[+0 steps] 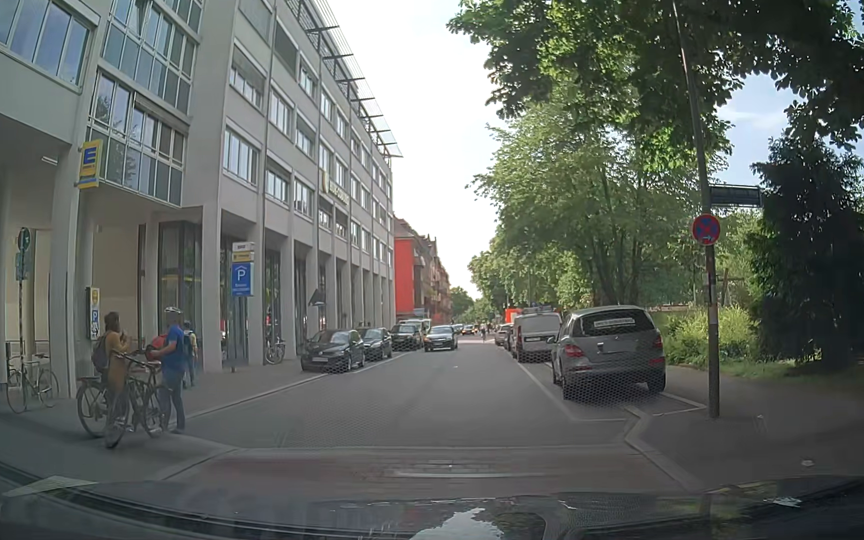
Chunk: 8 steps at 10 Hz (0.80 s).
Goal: Follow the waypoints while adhering to traffic rules and regulations
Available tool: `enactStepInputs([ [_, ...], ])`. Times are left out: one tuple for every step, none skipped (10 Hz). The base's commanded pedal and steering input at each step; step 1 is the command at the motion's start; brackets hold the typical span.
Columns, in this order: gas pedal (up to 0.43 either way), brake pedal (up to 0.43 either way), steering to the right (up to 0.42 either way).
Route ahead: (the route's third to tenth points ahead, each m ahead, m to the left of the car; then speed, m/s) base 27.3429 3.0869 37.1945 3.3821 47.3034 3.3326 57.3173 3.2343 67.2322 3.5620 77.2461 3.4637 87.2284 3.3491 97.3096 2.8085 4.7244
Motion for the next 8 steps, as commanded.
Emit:
enactStepInputs([
  [0.0,0.0,-0.003],
  [0.0,0.0,0.0],
  [0.0,0.0,-0.006],
  [0.0,0.0,-0.013],
  [0.0,0.0,-0.014],
  [0.0,0.0,-0.011],
  [0.0,0.0,-0.004],
  [0.008,0.0,0.0],
])
